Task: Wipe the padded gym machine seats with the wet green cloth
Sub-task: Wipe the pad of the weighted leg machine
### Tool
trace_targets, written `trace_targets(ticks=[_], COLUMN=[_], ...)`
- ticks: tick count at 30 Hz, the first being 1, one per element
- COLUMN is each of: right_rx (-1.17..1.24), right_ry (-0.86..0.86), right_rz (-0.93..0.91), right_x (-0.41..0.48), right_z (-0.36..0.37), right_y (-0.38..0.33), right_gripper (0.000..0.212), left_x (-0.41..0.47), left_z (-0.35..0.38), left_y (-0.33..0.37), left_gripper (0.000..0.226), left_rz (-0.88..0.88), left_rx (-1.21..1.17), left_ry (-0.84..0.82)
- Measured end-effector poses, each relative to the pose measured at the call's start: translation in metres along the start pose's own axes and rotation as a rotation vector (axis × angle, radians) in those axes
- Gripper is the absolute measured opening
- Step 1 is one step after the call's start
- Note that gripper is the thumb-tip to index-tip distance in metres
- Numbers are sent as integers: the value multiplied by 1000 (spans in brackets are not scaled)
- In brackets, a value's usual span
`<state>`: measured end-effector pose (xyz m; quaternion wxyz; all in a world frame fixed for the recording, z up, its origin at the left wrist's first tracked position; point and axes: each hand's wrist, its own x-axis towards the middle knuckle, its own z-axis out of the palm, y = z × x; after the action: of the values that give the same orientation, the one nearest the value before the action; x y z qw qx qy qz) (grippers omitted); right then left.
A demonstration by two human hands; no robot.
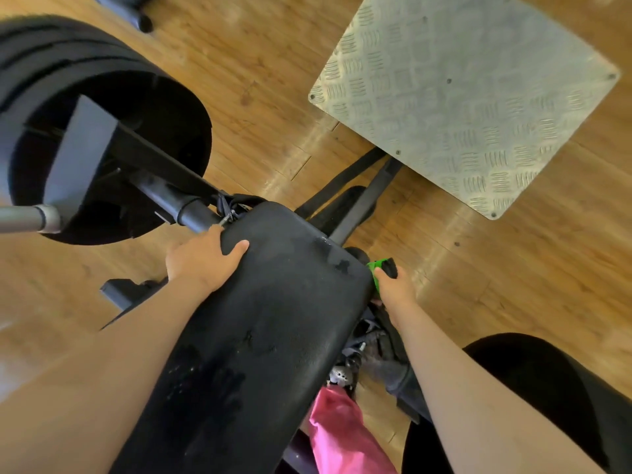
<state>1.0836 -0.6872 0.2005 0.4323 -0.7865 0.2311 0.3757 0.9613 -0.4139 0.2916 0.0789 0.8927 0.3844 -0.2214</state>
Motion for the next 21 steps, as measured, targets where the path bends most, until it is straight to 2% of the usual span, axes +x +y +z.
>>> trace_targets(ticks=[4,8,11,15,19,21], right_rx=[-22,-26,18,66,72,75], right_ry=[122,88,-8,-173,-339,-442], right_rz=[0,-38,-99,-194,-313,-352], right_x=[-23,-51,-87,-170,-280,-329], right_z=[1,-4,-6,5,28,41], right_y=[3,4,6,5,3,7], right_gripper=[18,17,18,31,12,16], left_x=[-36,-91,-140,-219,-309,-353], left_z=[-7,-24,-45,-72,-87,-89], left_y=[-11,-26,-48,-93,-150,-177], left_gripper=[54,56,53,46,43,43], left_rz=[69,103,63,26,-31,-82], left_rx=[-56,-198,-289,-304,-302,-320], left_ry=[85,119,125,155,252,295])
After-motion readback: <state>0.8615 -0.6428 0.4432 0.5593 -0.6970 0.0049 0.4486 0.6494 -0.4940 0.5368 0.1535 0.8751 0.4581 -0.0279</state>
